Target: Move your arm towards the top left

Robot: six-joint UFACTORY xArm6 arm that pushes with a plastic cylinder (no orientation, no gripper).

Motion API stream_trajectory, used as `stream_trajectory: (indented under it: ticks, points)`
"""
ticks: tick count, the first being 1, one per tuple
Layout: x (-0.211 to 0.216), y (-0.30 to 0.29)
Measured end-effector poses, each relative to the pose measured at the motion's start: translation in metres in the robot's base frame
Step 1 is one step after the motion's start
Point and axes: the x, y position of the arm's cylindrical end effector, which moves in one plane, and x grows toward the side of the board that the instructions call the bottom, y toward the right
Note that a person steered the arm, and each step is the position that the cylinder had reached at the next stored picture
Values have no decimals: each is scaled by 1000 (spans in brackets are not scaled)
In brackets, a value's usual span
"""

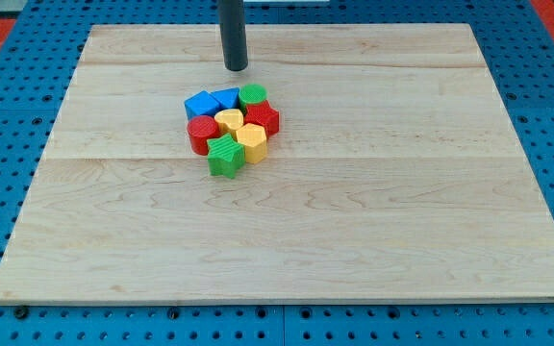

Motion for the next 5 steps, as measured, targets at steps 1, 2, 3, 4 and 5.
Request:
stream_trajectory:
  ticks: [1, 2, 3, 4, 5]
  points:
    - [0, 2]
    - [0, 14]
    - [-1, -4]
    - [-6, -5]
    - [-7, -15]
